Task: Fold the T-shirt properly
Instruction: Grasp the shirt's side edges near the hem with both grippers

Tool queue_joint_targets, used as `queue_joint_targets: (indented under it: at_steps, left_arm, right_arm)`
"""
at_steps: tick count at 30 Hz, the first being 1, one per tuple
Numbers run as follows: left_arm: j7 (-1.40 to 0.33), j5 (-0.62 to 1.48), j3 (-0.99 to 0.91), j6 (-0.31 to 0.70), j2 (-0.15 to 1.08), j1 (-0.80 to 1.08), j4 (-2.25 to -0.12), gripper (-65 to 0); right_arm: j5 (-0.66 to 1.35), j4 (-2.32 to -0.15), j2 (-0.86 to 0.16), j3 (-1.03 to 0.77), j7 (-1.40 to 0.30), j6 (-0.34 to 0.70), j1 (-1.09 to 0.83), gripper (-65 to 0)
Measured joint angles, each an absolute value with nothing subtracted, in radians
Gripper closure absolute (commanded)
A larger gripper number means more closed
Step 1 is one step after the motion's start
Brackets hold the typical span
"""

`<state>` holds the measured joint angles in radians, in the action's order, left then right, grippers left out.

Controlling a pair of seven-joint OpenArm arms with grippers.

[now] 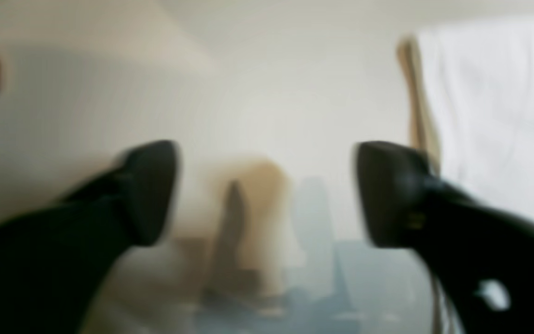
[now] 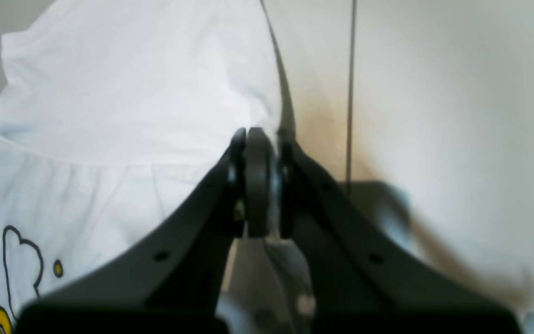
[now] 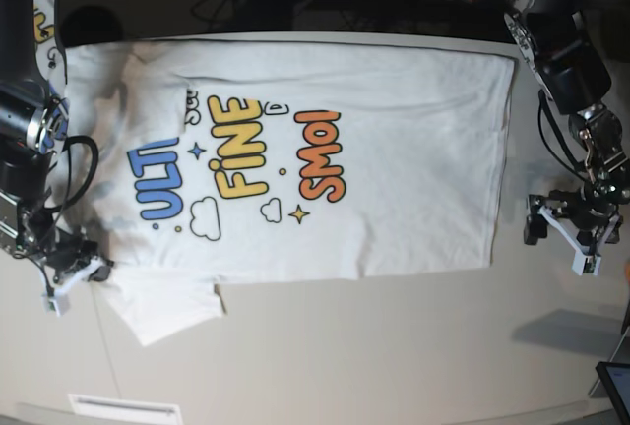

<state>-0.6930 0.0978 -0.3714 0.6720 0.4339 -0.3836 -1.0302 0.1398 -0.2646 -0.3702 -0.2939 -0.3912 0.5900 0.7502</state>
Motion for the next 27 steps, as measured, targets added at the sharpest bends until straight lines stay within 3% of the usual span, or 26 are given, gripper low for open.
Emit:
queue_joint_targets:
  at_steps: [7, 17, 27]
  left_arm:
    - [-0.685, 0.086, -0.373, 0.671, 0.410, -0.545, -0.764, -65.0]
    - [-0.643, 0.099, -0.374, 0.671, 0.316, -0.602, -0.666, -65.0]
    - [-0.626, 0.109, -0.379, 0.671, 0.310, -0.629, -0.607, -65.0]
  right_arm:
    - [0.140, -0.265, -0.368, -0.294, -0.390, 0.591, 0.750, -0.1]
    - [0.140, -0.265, -0.368, -0.294, -0.391, 0.593, 0.750, -0.1]
    - [0.140, -0.265, -0.371, -0.294, -0.393, 0.593, 0.750, -0.1]
